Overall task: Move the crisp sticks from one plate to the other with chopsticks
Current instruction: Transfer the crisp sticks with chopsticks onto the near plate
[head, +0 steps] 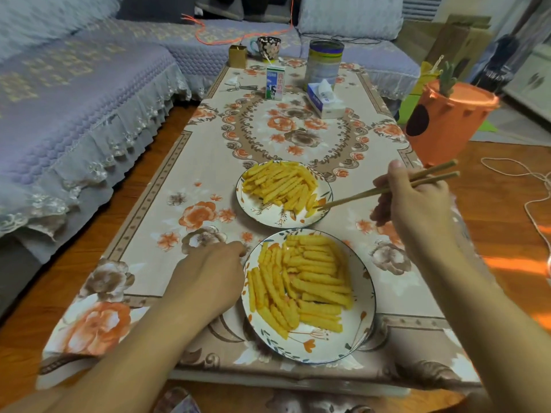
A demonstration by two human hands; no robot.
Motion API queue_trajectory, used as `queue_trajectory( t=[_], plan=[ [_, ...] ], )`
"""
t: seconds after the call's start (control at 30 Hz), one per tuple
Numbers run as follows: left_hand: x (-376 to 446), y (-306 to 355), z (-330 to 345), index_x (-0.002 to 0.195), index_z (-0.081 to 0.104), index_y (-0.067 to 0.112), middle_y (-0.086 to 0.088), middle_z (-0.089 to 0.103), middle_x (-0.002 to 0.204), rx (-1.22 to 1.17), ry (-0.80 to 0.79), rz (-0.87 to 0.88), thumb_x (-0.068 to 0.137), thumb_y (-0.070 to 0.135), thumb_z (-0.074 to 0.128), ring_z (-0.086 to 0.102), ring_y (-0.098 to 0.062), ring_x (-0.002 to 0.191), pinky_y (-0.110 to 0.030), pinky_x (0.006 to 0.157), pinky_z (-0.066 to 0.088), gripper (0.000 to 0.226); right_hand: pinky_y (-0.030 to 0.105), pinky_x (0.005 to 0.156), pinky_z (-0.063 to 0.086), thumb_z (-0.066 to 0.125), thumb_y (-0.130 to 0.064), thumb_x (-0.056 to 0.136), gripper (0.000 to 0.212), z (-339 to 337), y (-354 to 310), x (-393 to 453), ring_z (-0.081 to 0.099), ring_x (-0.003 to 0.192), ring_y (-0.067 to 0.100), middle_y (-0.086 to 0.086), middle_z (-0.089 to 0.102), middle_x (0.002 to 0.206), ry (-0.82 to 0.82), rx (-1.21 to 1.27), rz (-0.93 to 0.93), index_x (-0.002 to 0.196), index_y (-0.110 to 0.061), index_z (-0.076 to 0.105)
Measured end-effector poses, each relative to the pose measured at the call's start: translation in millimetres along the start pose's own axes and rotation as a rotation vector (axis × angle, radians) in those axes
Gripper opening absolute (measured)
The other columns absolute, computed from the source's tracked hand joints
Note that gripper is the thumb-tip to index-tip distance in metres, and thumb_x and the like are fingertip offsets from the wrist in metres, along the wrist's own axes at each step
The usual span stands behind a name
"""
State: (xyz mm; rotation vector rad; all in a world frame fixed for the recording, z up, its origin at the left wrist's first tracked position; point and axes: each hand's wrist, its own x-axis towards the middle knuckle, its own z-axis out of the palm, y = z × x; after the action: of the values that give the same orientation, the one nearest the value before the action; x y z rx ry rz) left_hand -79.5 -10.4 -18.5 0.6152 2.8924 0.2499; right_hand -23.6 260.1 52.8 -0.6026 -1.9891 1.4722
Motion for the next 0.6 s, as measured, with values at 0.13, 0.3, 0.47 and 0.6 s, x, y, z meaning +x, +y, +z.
queue_trajectory(
  t=[0.13,0.3,0.47,0.6],
  plan=[
    [0.4,0.1,-0.9,0.127,0.059,0.032,0.002,0.068,0.123,-0.007,0.002,-0.003,0.099,0.024,0.04,0.064,-0.027,0.106,-0.039,0.079,0.056,0.035,0.037,0.045,0.052,0.05,-0.038,0.107,0.043,21.2,7.9,5.3,0.064,0.045,0.025,0.007,0.06,0.055,-0.003,-0.026,-0.026,0.086,-0.007,0.072],
    [-1.1,2.3,-0.4,0.129,0.059,0.033,0.002,0.068,0.124,0.001,-0.005,-0.019,0.099,0.023,0.04,0.063,-0.029,0.109,-0.036,0.08,0.053,0.036,0.04,0.05,0.053,0.05,-0.04,0.107,0.045,45.6,10.5,5.1,0.065,0.045,0.029,0.009,0.062,0.05,-0.024,-0.075,-0.083,0.077,-0.013,0.07],
    [-0.5,0.8,-3.3,0.13,0.059,0.032,0.002,0.066,0.128,-0.015,-0.023,-0.024,0.1,0.025,0.039,0.061,-0.029,0.113,-0.039,0.085,0.053,0.036,0.032,0.042,0.046,0.045,-0.029,0.109,0.048,37.3,1.6,13.3,0.059,0.039,0.021,0.009,0.057,0.052,0.06,-0.015,-0.032,0.077,-0.001,0.068],
    [0.7,-1.3,-2.1,0.132,0.058,0.033,0.001,0.066,0.128,-0.016,-0.017,-0.018,0.099,0.024,0.039,0.062,-0.029,0.113,-0.039,0.086,0.054,0.038,0.031,0.042,0.045,0.045,-0.025,0.107,0.043,15.5,-1.6,14.8,0.054,0.037,0.02,0.003,0.053,0.046,0.114,0.058,0.006,0.078,-0.002,0.067]
  ],
)
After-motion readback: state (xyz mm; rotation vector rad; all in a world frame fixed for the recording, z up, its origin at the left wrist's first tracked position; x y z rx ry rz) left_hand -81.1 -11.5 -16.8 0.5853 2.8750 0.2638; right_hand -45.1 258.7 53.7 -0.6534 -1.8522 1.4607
